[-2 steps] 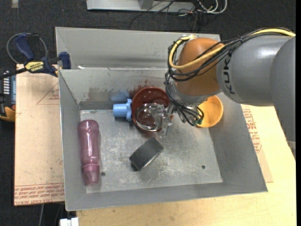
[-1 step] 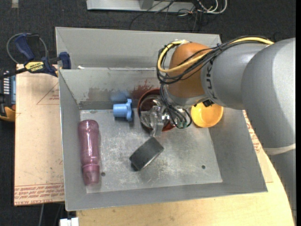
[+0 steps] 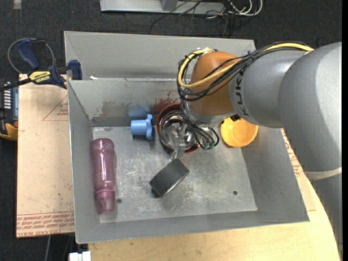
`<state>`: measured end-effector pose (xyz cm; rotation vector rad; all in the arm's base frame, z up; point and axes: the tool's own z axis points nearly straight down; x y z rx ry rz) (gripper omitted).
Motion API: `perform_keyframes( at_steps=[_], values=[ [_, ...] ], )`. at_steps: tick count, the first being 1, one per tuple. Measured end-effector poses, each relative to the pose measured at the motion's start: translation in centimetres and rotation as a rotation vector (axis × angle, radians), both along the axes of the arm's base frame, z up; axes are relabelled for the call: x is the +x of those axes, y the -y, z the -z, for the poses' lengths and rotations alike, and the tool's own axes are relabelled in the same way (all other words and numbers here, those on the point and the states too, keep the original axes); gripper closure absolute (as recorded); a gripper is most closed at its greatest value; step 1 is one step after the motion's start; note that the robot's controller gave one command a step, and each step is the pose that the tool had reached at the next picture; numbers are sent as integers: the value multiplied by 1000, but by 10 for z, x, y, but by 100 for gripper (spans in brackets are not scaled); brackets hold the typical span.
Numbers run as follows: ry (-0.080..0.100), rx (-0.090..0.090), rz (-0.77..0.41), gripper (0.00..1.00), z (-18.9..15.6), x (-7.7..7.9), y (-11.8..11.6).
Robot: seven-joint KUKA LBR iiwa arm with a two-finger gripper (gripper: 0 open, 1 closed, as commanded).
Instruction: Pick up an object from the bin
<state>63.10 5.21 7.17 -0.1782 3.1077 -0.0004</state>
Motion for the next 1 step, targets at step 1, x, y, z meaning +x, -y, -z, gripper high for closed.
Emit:
perform_keyframes(
  at_steps=[1],
  values=[
    [2,-5,-230,100,-5,-1,-38]
  ],
)
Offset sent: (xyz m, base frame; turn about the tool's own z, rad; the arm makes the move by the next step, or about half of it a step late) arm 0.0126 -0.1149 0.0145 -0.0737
